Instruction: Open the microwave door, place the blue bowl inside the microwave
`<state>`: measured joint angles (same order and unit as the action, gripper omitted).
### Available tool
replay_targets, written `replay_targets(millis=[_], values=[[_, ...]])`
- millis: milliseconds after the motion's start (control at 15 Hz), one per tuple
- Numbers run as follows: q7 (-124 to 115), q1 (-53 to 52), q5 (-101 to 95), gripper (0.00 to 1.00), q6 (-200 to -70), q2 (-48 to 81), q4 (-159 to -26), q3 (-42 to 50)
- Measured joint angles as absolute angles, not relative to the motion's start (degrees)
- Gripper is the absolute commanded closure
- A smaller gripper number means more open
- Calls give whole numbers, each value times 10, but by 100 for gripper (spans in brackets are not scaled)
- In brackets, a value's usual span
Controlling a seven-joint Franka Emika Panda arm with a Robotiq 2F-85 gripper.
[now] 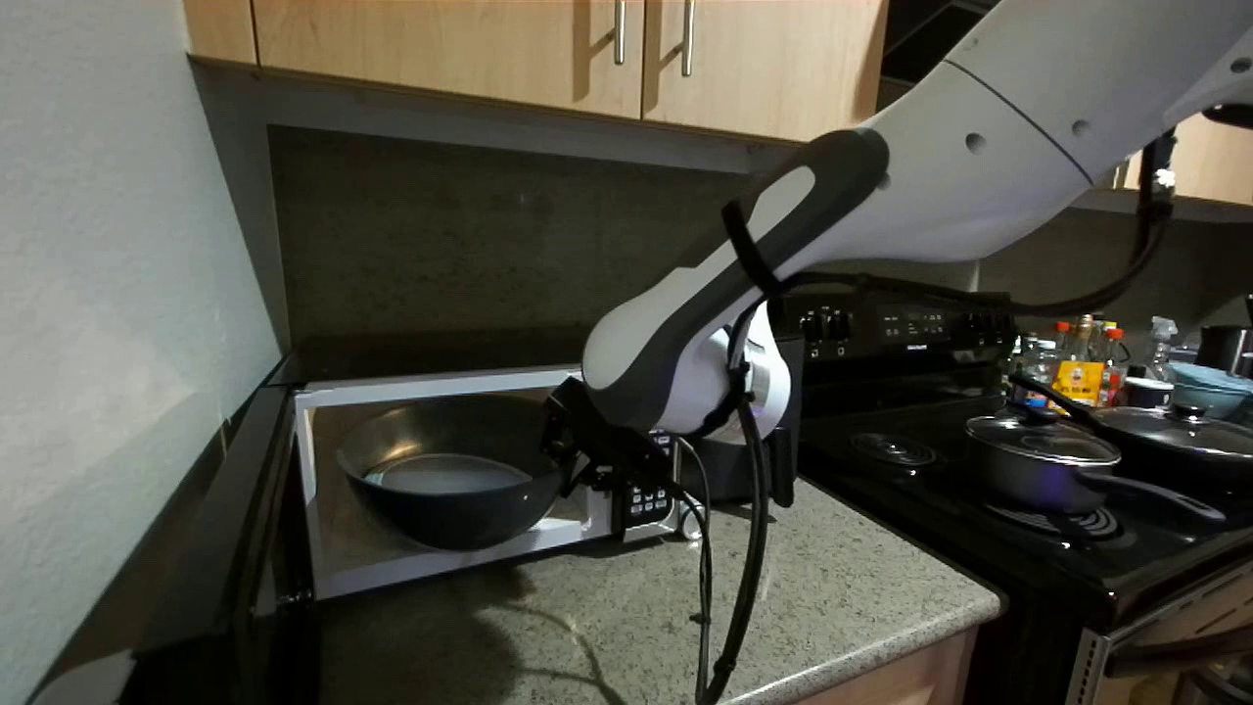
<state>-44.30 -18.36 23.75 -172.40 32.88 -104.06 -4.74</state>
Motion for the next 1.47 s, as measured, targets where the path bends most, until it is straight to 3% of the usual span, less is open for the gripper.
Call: replay_targets(millis=[67,200,800,1333,1467], values=[[-443,-187,238,65,-1724,332,-1035,-43],[-444,-195,238,60,-1724,338,-1026,-33],[-452,-218,230,1,-1719,352,-1015,16],[-461,-220,208,0,-1690,353,-1013,20],[-461,-218,195,0,-1614,347,-1010,19]])
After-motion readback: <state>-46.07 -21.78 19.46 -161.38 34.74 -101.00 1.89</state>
